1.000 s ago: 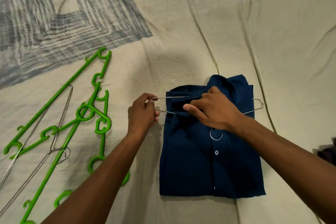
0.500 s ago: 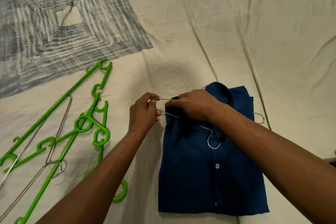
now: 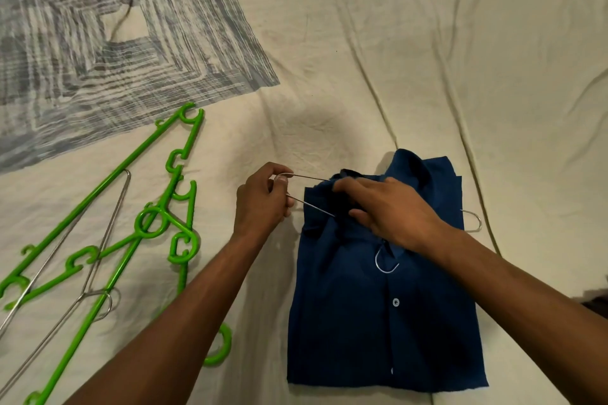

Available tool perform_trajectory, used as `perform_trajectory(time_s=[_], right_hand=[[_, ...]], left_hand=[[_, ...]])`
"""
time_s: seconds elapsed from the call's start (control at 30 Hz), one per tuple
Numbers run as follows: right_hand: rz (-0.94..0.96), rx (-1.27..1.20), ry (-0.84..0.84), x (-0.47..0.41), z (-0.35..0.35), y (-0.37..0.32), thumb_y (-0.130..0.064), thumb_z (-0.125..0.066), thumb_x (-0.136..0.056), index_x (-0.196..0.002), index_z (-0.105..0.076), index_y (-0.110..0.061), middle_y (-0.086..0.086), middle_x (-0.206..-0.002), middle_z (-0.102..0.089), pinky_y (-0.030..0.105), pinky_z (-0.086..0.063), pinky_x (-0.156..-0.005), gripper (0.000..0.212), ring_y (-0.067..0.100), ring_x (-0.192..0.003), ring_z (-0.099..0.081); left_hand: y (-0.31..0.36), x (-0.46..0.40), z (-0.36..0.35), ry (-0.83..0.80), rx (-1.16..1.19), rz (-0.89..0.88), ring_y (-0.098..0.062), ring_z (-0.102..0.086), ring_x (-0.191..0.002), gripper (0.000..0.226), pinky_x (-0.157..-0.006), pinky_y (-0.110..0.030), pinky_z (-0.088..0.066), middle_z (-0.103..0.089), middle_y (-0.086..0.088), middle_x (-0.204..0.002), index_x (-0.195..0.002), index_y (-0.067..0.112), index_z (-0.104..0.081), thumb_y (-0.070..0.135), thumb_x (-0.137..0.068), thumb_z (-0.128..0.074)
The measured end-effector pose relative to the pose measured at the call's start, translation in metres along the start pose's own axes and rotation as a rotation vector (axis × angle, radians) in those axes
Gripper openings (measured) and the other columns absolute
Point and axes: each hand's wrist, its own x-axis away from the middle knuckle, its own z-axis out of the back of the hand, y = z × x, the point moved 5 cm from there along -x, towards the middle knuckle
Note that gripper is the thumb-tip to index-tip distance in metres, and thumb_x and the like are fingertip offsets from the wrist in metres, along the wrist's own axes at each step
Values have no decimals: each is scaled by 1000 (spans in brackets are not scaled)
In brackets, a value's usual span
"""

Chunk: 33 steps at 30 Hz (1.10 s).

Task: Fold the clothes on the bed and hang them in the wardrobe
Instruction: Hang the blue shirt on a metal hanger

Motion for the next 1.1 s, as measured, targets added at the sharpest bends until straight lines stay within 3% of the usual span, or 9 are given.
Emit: perform_trajectory(time_s=[0.13, 0.27, 0.4, 0.57, 0.7, 0.83, 0.9, 0.97, 1.1], right_hand=[[-5, 1, 10, -3, 1, -4, -25, -58, -94, -133, -36, -34, -12, -122, -59, 43, -53, -68, 47, 25, -78, -59], [7, 91, -33, -14, 3, -10, -27, -60, -94, -146, -31, -35, -8, -132, -49, 33, -46, -56, 60, 23, -88, -63], [78, 186, -121, -24, 2, -21, -18, -52, -96, -154, -18, -37, -6, -137, -45, 30, -43, -59, 70, 19, -101, -59], [61, 55, -169, -20, 1, -27, -9, -47, -92, -131, -34, -24, -6, -120, -58, 44, -51, -66, 43, 23, -82, -58], [64, 93, -71, -3, 2, -21, -27, -43, -96, -108, -45, -18, -4, -98, -58, 35, -36, -59, 15, 22, -75, -55], [111, 248, -24, 22, 2, -17, -63, -30, -92, -92, -55, -19, -5, -75, -56, 33, -37, -60, 50, 21, -66, -58], [116, 323, -24, 34, 1, -19, -64, -40, -88, -90, -58, -20, -4, -72, -58, 33, -41, -57, 48, 21, -61, -59], [97, 381, -27, 44, -3, -22, -51, -60, -83, -92, -60, -18, -2, -73, -60, 33, -43, -55, 35, 22, -60, -60], [42, 372, 37, 55, -12, -28, -20, -80, -67, -85, -60, -15, 0, -65, -56, 31, -30, -54, 27, 23, -52, -52]], left_hand=[[3, -1, 0, -28, -21, -12, -6, -62, -50, 19, -46, -18, -45, -68, -9, -67, -100, 18, -68, 12, -101, -50], [4, 0, 0, -54, -10, -18, -8, -61, -50, 18, -46, -20, -46, -68, -10, -67, -101, 18, -67, 11, -101, -50], [3, 1, 0, -82, -15, -13, -11, -62, -51, 18, -48, -23, -48, -68, -7, -65, -104, 18, -66, 13, -101, -50], [1, 3, 0, -117, -2, 1, -14, -62, -52, 19, -49, -25, -50, -68, -7, -64, -106, 20, -67, 12, -101, -50], [-2, 7, 0, -135, -2, 7, -15, -61, -51, 20, -48, -25, -48, -67, -6, -62, -105, 19, -67, 10, -101, -49], [-6, 8, 1, -103, 6, 22, -14, -60, -49, 21, -47, -24, -47, -66, -5, -60, -103, 19, -67, 10, -101, -48], [-5, 8, 0, -86, 16, 29, -13, -60, -49, 21, -46, -23, -46, -66, -5, -61, -102, 18, -67, 10, -100, -48], [-5, 9, 0, -72, 23, 37, -12, -60, -49, 21, -46, -22, -46, -66, -7, -62, -102, 17, -67, 9, -100, -48], [-7, 8, -1, -53, 5, 50, -11, -61, -50, 21, -48, -23, -48, -69, -9, -68, -101, 17, -67, 8, -99, -48]])
